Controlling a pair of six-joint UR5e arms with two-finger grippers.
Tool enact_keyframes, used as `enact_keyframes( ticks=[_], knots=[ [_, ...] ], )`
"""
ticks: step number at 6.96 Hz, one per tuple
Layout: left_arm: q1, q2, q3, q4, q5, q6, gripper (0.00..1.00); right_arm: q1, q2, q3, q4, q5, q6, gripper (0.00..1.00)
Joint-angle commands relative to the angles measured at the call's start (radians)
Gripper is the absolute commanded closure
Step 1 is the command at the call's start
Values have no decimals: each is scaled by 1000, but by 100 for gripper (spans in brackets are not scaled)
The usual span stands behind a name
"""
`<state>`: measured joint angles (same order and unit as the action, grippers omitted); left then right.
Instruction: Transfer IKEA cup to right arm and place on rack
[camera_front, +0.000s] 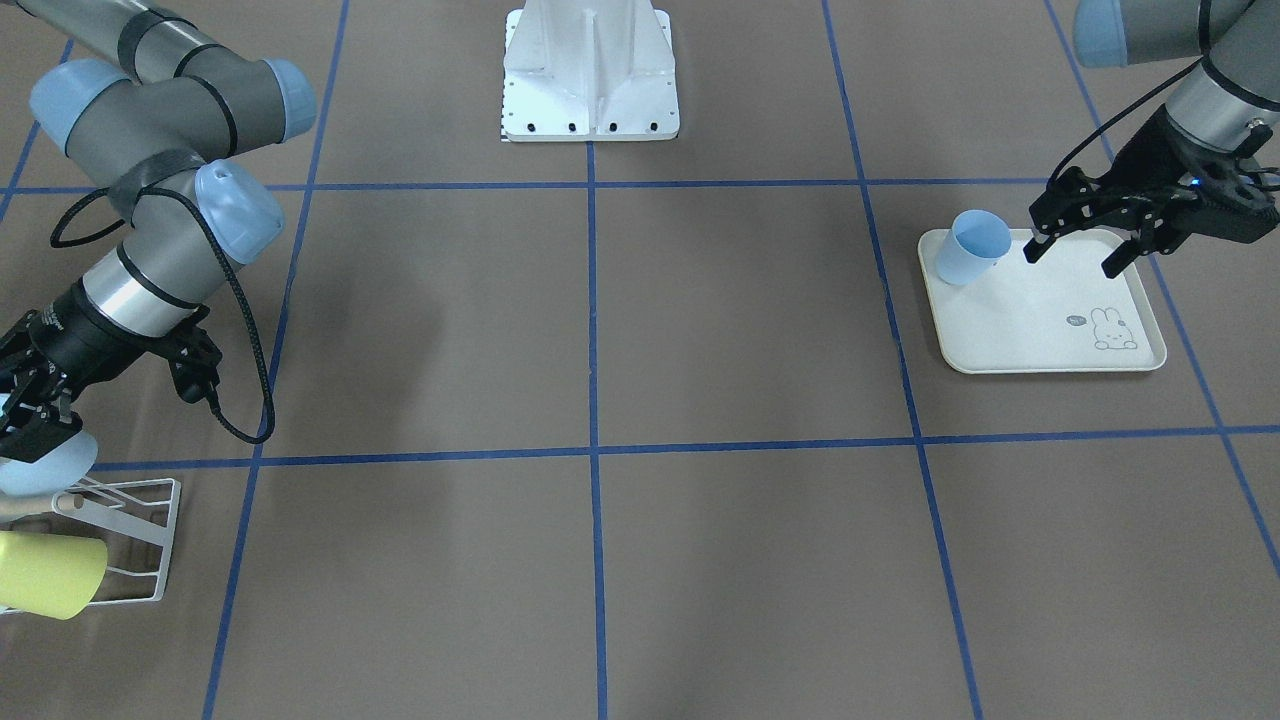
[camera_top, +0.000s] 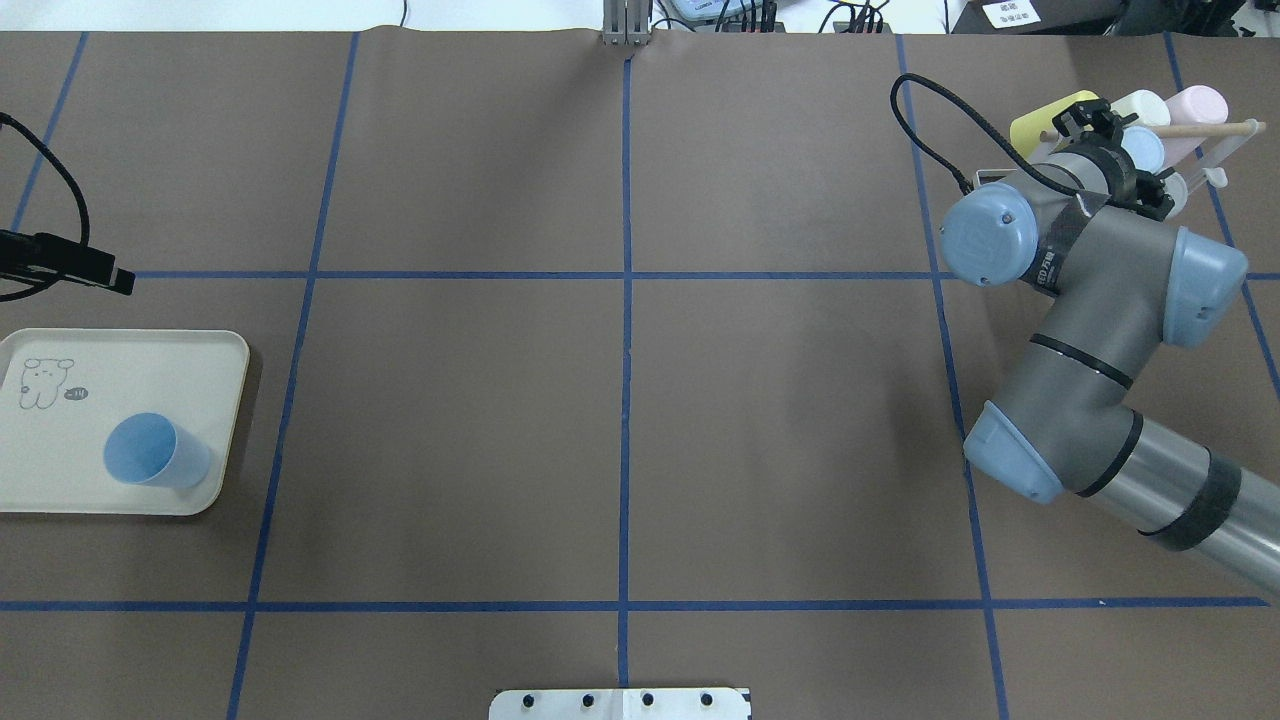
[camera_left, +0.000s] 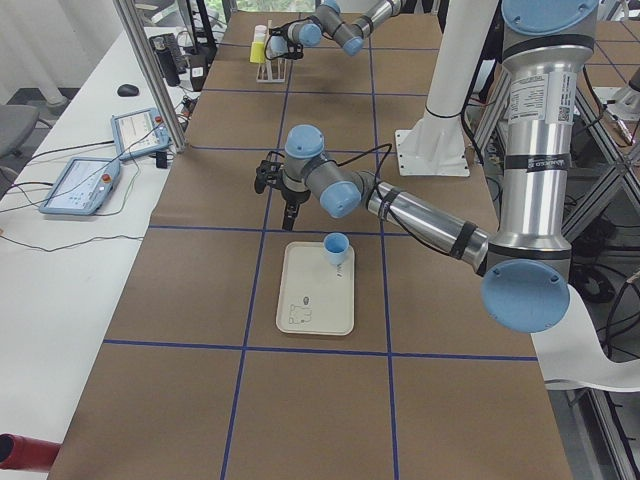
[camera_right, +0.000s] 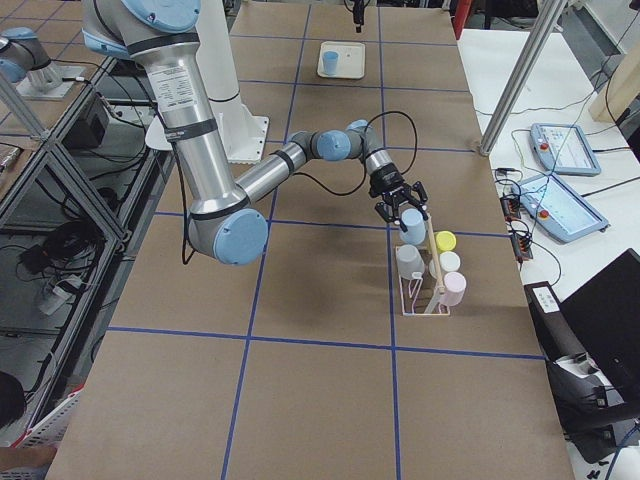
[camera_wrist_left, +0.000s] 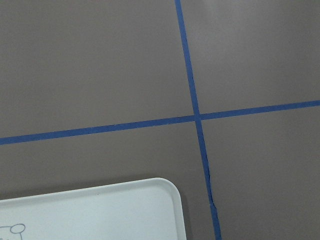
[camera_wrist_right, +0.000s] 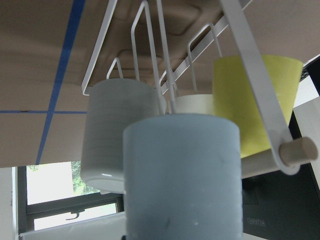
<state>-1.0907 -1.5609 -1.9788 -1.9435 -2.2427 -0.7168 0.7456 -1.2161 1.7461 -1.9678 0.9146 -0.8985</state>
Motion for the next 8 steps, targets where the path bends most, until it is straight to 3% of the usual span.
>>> enact_keyframes(
  ticks=[1,2,4,6,8],
  knots=[
    [0,1,0,0,0,-1,0,-8,1,-10,0,15,0,36],
    [0,1,0,0,0,-1,0,-11,1,-8,1,15,1,20],
    [0,1,0,-2,0,-18,0,-11,1,-8,1,17,0,13],
    [0,2,0,-3,0,-20,0,-9,26,12,18,55,3,13],
    [0,13,0,-5,3,-13,0,-9,93,50,29,235,135,9]
  ],
)
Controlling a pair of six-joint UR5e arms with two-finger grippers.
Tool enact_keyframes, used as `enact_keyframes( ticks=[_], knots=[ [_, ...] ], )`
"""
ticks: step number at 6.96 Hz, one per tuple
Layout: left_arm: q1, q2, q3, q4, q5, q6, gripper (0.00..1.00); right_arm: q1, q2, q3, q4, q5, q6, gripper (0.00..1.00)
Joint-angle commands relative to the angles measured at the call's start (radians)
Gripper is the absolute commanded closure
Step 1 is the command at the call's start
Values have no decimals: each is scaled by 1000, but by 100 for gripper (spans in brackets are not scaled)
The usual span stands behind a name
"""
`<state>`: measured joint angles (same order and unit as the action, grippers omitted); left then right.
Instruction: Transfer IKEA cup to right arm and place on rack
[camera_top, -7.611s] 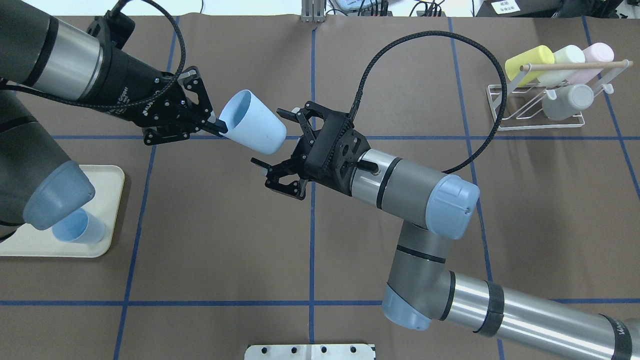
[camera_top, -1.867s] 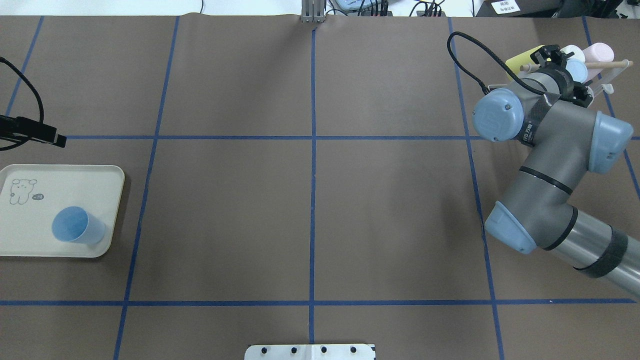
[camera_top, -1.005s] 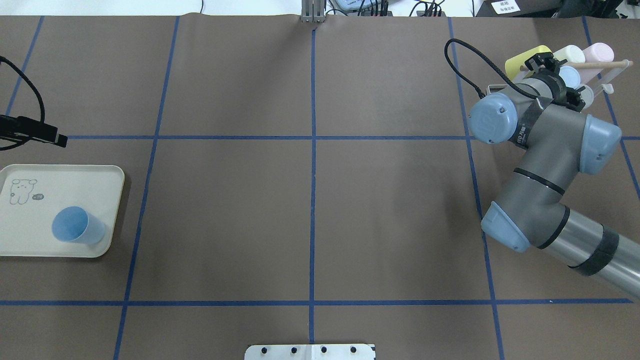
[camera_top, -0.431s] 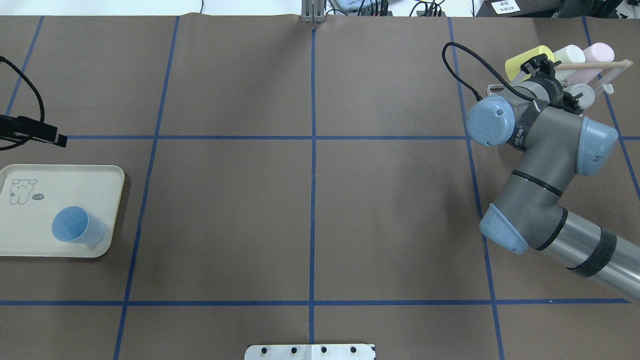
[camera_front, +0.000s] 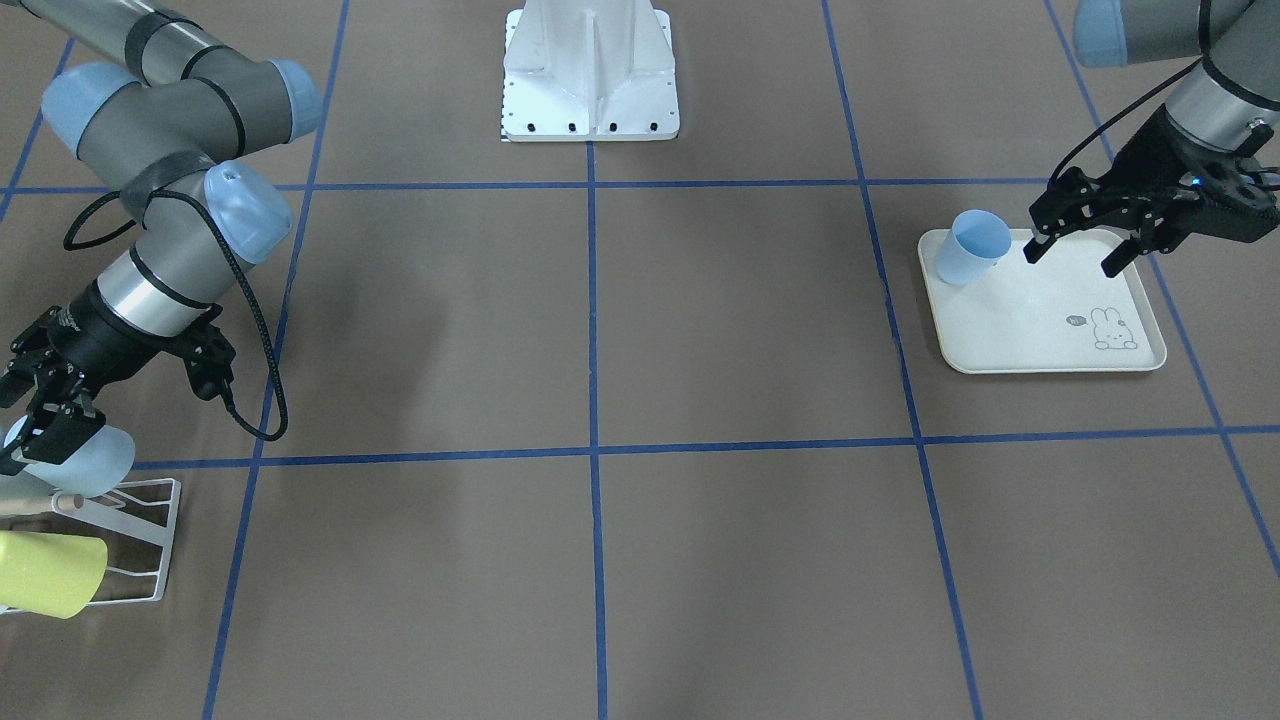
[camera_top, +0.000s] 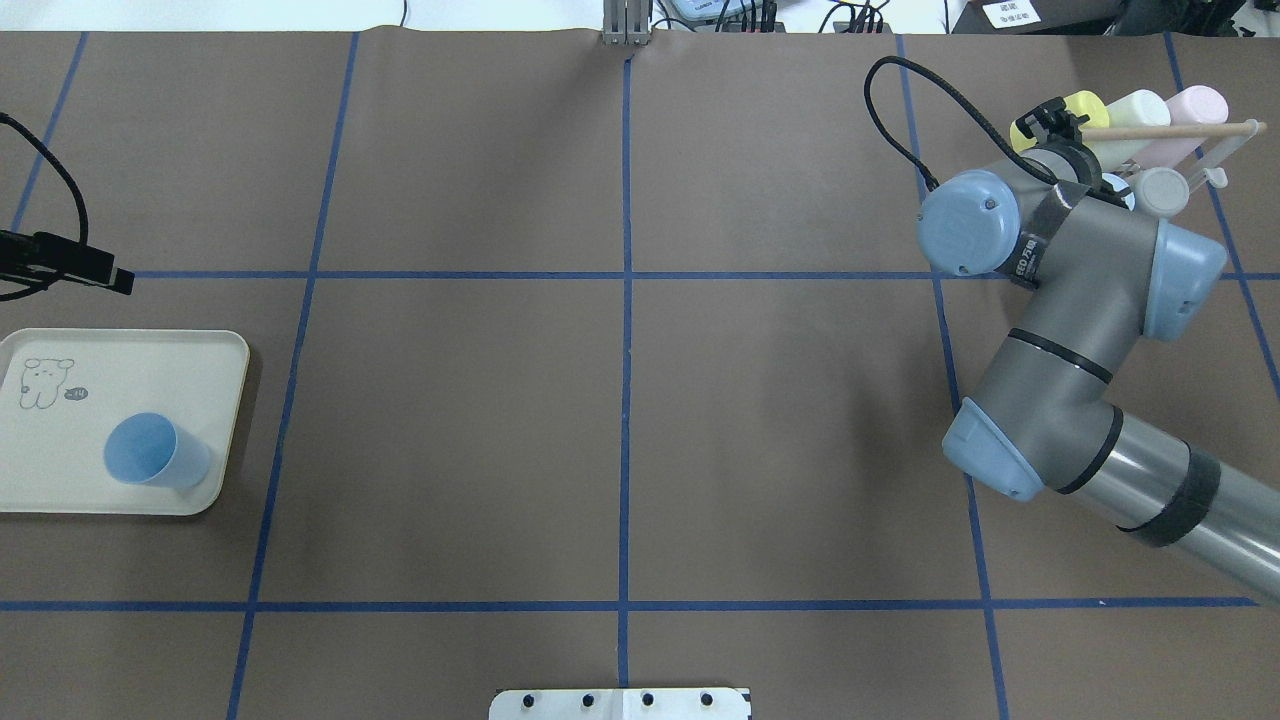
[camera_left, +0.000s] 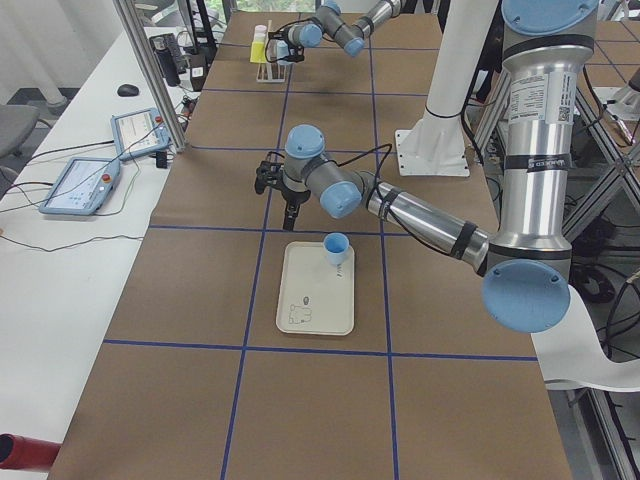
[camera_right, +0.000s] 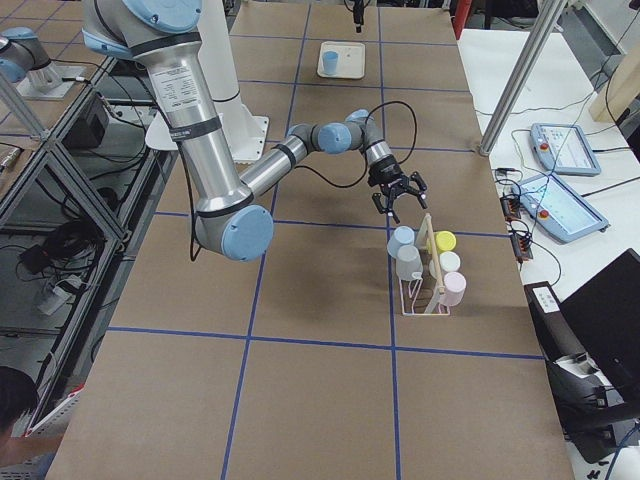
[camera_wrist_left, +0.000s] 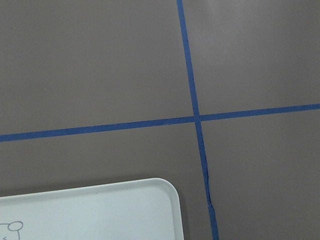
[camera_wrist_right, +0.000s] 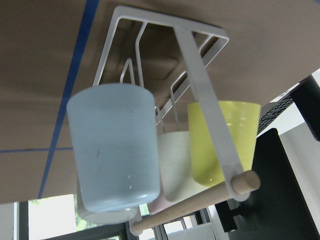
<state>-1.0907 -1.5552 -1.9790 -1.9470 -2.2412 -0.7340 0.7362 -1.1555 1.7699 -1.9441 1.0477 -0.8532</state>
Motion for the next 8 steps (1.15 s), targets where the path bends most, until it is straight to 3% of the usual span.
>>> enact_keyframes(
  ticks=[1,2,4,5,7,8],
  knots=[
    [2,18,-1,-1,32,11,0,-4,36,64,36,221,206,8],
    [8,29,-4,-6,44,13,0,-9,22,68,162,359,324,2],
    [72,67,-9,-6,101,13,0,-20,8,69,389,551,624,1],
    [128,90,-9,-9,156,4,0,-41,8,66,533,624,892,1],
    [199,177,-7,-85,188,4,0,-136,20,65,792,638,1310,1],
    [224,205,-7,-116,199,-7,0,-167,26,71,812,641,1351,1]
  ],
)
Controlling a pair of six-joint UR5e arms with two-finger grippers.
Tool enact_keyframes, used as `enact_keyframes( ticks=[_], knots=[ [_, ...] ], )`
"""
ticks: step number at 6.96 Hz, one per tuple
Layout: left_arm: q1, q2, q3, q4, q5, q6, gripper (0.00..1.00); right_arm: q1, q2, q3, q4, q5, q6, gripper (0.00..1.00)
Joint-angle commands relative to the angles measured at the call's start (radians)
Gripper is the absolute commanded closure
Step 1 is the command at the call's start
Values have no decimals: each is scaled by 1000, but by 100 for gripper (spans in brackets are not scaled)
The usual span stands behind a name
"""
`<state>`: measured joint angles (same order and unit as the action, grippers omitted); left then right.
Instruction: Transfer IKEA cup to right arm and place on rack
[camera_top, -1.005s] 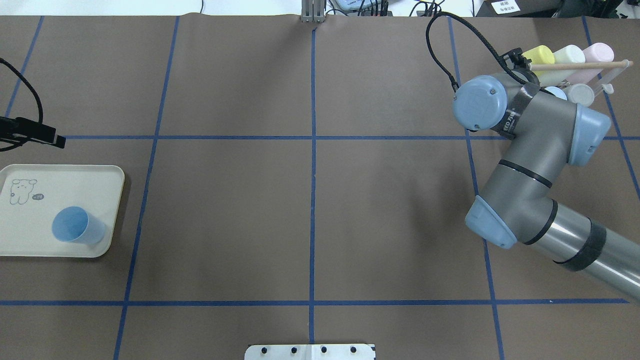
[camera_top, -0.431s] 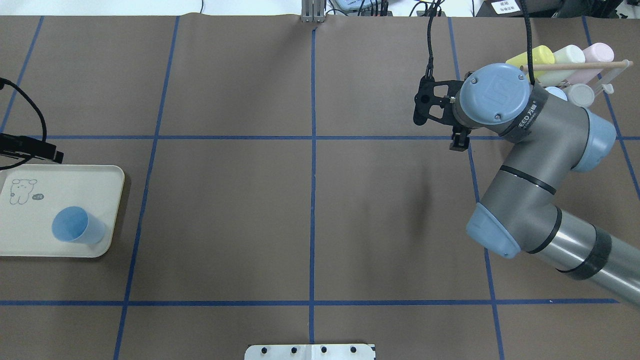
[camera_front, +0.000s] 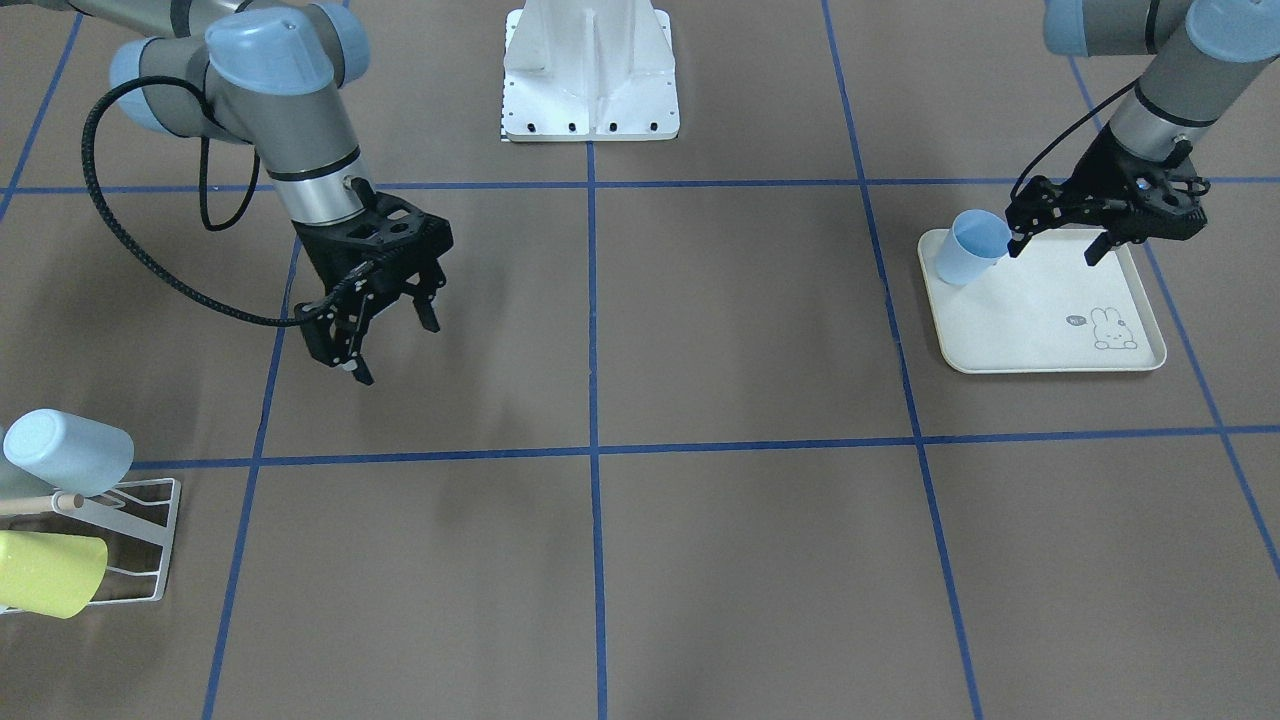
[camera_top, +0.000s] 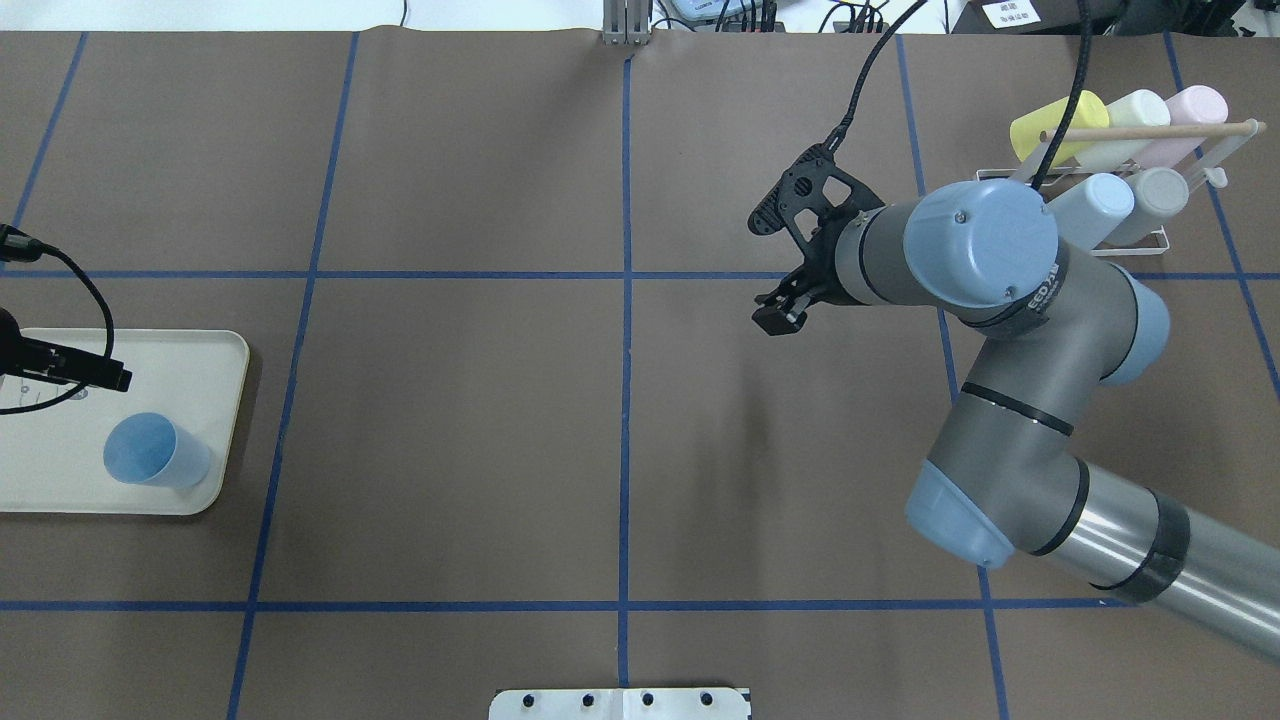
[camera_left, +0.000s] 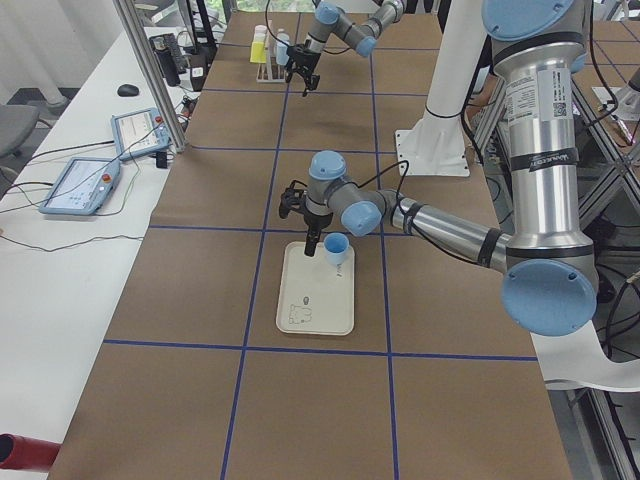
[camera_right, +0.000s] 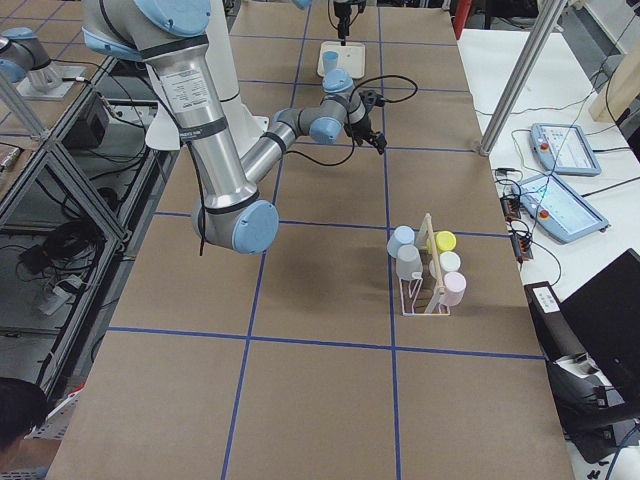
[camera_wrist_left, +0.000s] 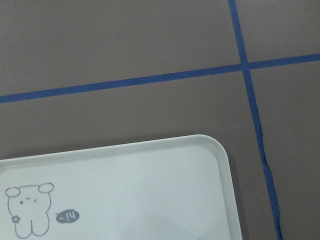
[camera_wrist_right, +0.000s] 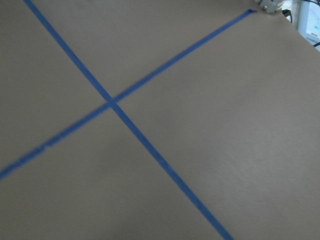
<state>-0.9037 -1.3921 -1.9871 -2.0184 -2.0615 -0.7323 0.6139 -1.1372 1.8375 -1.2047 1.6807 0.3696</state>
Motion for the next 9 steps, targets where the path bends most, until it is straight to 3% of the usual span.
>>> enact_keyframes(
  ticks=[1,3,4,5,8,9],
  knots=[
    [86,42,7,-45,36,-69,0,-66,10,-1,65,17,127,1],
    [147,42,10,-48,81,-105,0,-69,8,-1,67,19,124,1],
    [149,42,10,-48,81,-113,25,-69,5,-3,67,19,121,1],
    [149,39,10,-51,73,-114,99,-71,4,-4,67,19,120,1],
    [143,39,-5,-53,64,-102,100,-75,5,-3,68,19,120,1],
    [131,42,-25,-51,11,-99,100,-75,7,-3,68,17,120,1]
  ],
)
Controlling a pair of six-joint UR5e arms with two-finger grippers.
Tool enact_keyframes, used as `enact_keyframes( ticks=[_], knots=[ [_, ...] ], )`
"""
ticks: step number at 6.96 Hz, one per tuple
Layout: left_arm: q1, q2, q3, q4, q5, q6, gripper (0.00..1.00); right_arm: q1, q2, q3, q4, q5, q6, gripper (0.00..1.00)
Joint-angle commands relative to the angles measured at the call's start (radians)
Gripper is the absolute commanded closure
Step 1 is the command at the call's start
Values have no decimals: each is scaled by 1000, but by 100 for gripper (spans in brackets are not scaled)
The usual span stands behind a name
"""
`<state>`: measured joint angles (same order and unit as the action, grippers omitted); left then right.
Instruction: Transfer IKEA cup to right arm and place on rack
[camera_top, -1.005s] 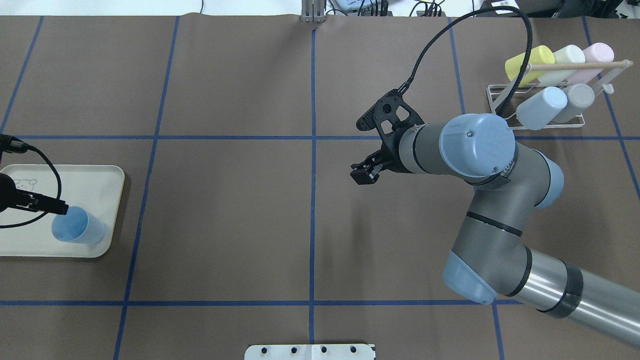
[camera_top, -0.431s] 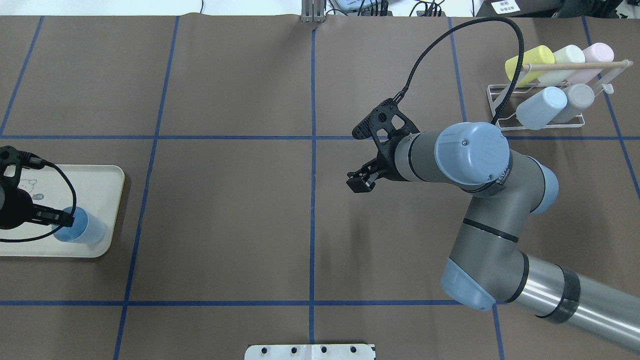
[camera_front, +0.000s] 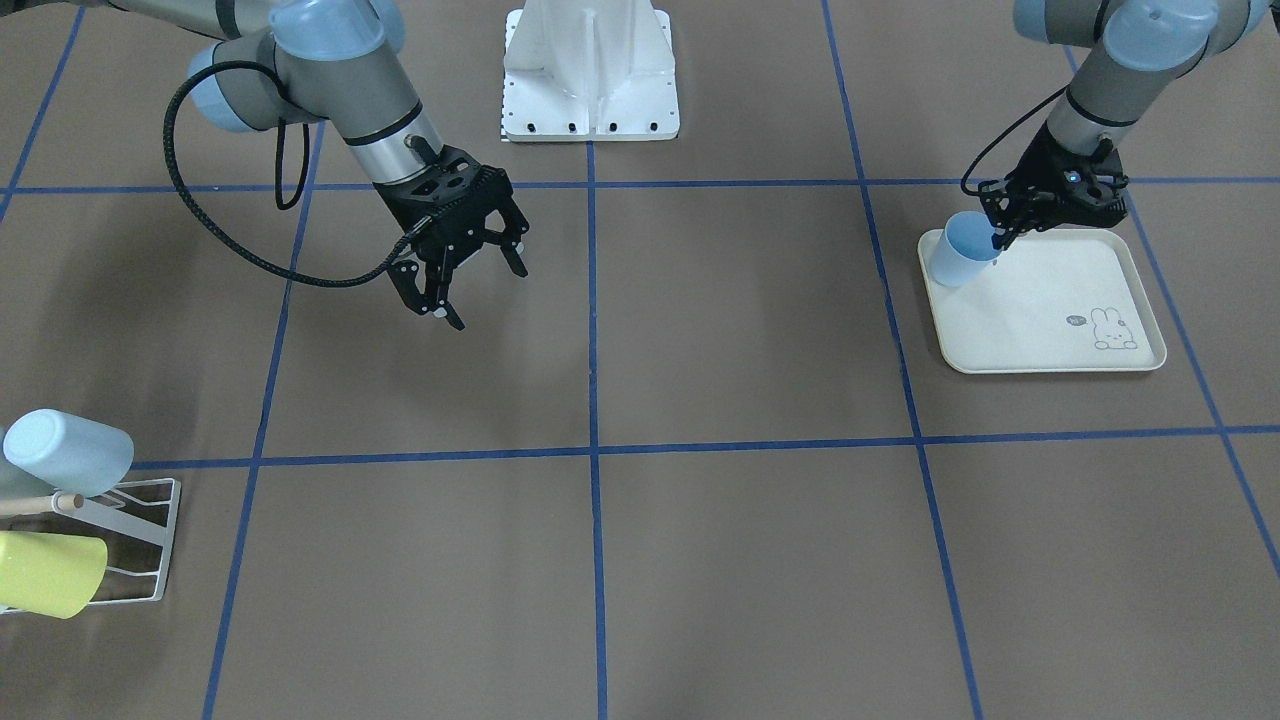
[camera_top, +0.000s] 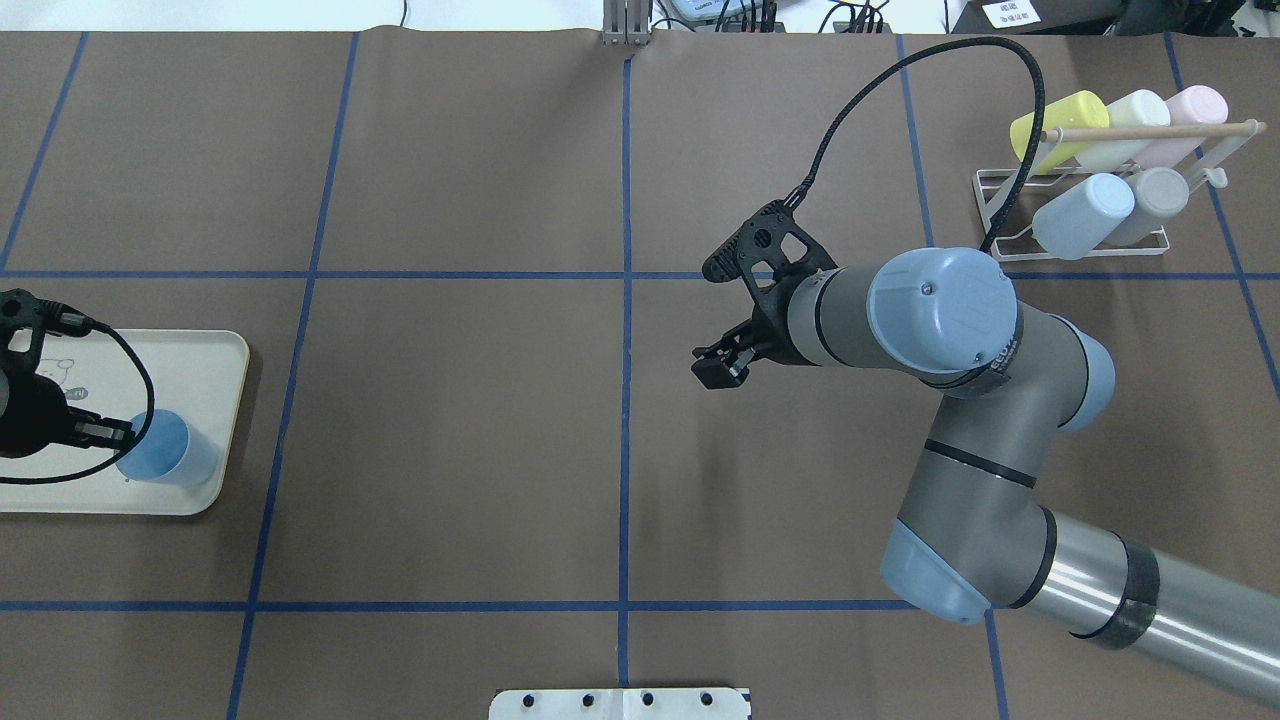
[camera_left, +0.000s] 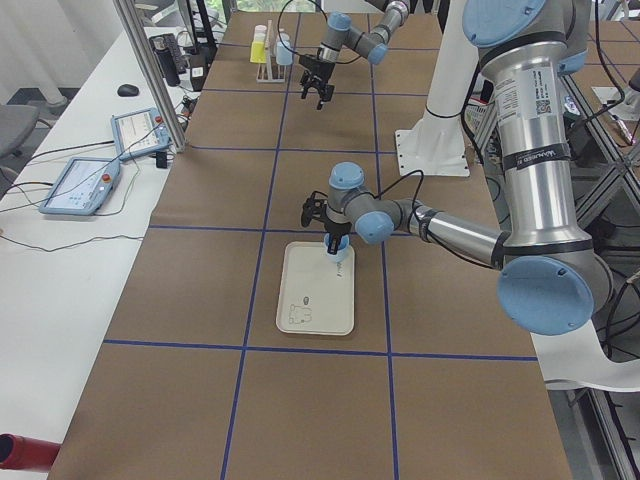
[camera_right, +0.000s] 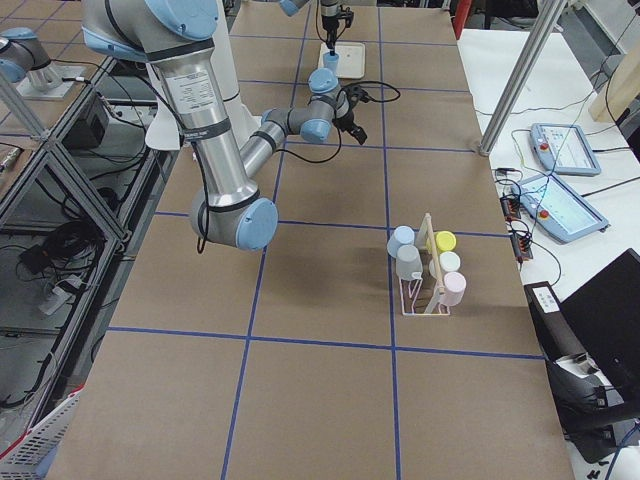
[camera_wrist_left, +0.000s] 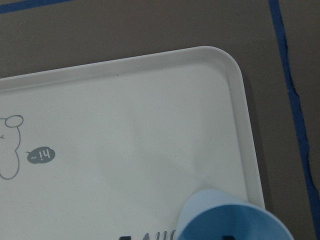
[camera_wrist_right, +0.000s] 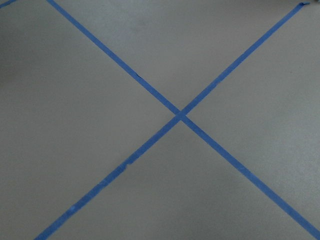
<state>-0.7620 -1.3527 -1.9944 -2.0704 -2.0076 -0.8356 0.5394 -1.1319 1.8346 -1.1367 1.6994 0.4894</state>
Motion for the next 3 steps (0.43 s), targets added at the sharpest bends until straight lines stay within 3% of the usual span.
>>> enact_keyframes(
  ticks=[1,2,3],
  knots=[
    [-79,0,-33,7,-81,30,100,-6,3,-1,0,-3,0,1],
    [-188,4,-46,13,-103,164,100,-13,4,-4,6,-9,0,1],
    [-235,-12,-49,13,-156,171,100,-24,6,-8,12,-10,3,1]
  ],
)
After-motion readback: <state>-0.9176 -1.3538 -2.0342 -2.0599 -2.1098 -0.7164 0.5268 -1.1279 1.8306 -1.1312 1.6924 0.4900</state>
